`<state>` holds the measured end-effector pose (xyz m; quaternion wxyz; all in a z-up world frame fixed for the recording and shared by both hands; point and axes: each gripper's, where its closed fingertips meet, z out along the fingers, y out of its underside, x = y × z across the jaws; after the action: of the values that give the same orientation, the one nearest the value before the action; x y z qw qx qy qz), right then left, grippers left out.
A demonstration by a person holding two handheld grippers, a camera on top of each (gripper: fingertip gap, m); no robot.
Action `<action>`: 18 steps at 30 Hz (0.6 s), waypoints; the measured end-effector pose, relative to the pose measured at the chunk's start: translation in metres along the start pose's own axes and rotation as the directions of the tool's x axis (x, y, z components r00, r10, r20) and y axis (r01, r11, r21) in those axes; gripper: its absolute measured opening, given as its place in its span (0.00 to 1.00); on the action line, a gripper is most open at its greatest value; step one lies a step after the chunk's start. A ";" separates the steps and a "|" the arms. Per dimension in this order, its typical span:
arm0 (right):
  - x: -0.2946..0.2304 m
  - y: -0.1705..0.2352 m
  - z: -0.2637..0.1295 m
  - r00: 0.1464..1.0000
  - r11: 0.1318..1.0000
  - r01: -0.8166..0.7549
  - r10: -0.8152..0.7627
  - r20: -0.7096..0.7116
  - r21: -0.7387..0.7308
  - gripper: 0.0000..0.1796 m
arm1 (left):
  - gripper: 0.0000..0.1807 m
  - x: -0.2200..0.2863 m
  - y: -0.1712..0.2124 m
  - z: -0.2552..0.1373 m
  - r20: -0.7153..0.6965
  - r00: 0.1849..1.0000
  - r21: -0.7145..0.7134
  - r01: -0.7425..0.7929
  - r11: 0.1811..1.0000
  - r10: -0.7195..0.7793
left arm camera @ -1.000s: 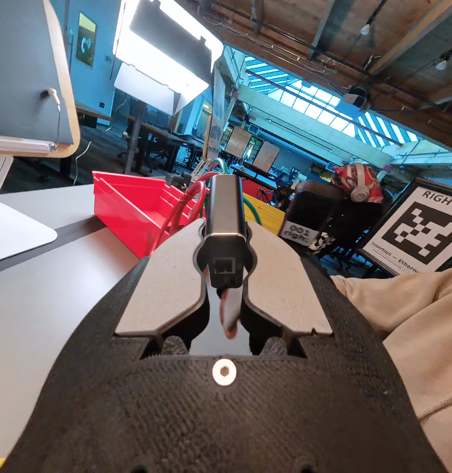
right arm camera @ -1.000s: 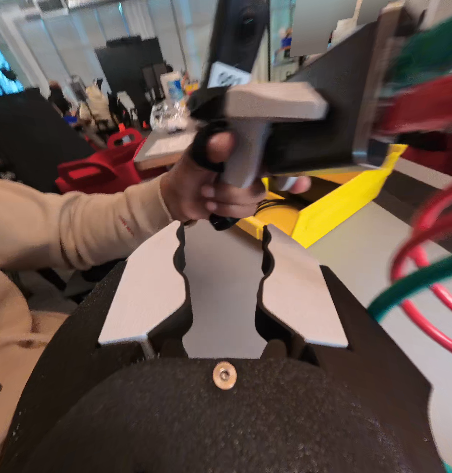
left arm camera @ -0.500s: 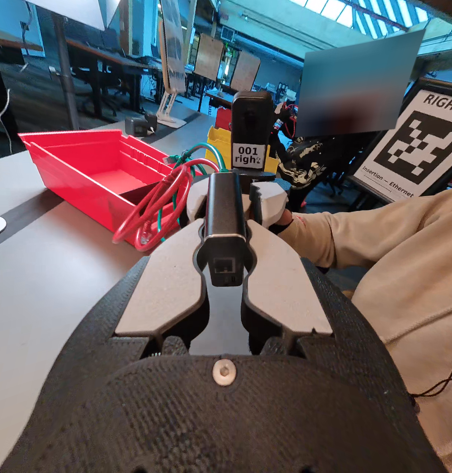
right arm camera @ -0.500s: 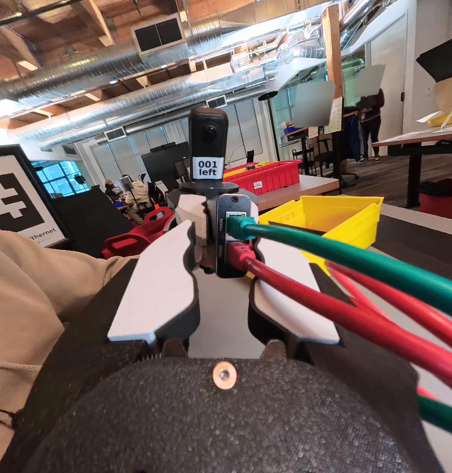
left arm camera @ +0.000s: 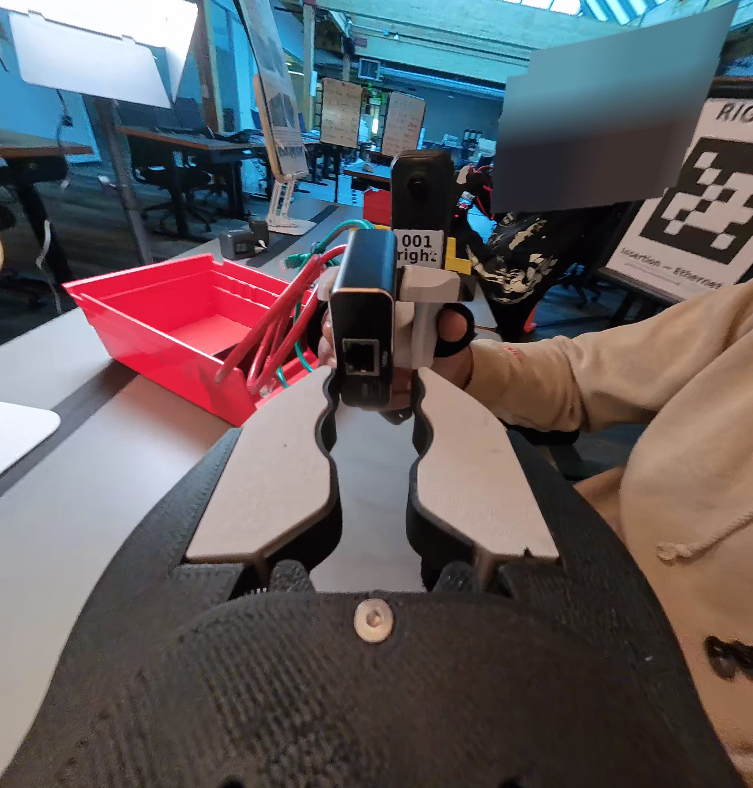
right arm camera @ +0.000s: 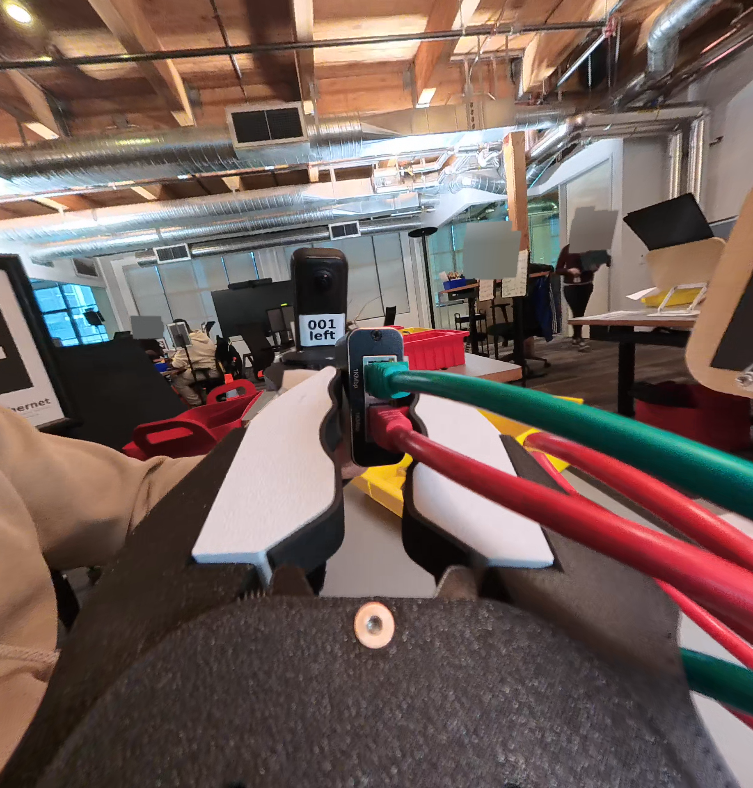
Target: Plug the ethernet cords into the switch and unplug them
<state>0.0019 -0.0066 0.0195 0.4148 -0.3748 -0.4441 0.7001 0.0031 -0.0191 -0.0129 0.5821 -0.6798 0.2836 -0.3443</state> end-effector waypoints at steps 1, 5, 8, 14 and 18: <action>-0.003 0.000 0.001 1.000 1.000 0.005 -0.005 0.011 0.002 0.15 | 0.14 0.000 0.000 0.001 0.016 1.000 -0.001 -0.024 1.000 0.024; -0.012 0.003 0.004 0.998 0.997 0.062 -0.061 0.031 -0.049 0.15 | 0.13 0.008 0.004 -0.003 -0.036 0.999 -0.055 -0.039 0.998 0.037; -0.016 0.009 0.005 0.992 0.986 0.124 -0.121 0.034 -0.111 0.16 | 0.13 0.011 0.009 -0.003 -0.057 0.998 -0.095 -0.047 0.994 0.041; -0.017 0.013 0.003 0.992 0.977 0.126 -0.119 0.051 -0.170 0.16 | 0.13 0.014 0.015 0.000 -0.065 0.997 -0.131 -0.055 0.990 0.046; -0.016 0.015 0.003 0.993 0.976 0.109 -0.099 0.062 -0.189 0.15 | 0.13 0.014 0.018 -0.001 -0.081 0.997 -0.138 -0.030 0.990 0.019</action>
<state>0.0019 -0.0264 0.0086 0.4009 -0.3710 -0.5393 0.6409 0.0115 -0.0335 -0.0283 0.5258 -0.7009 0.3383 -0.3432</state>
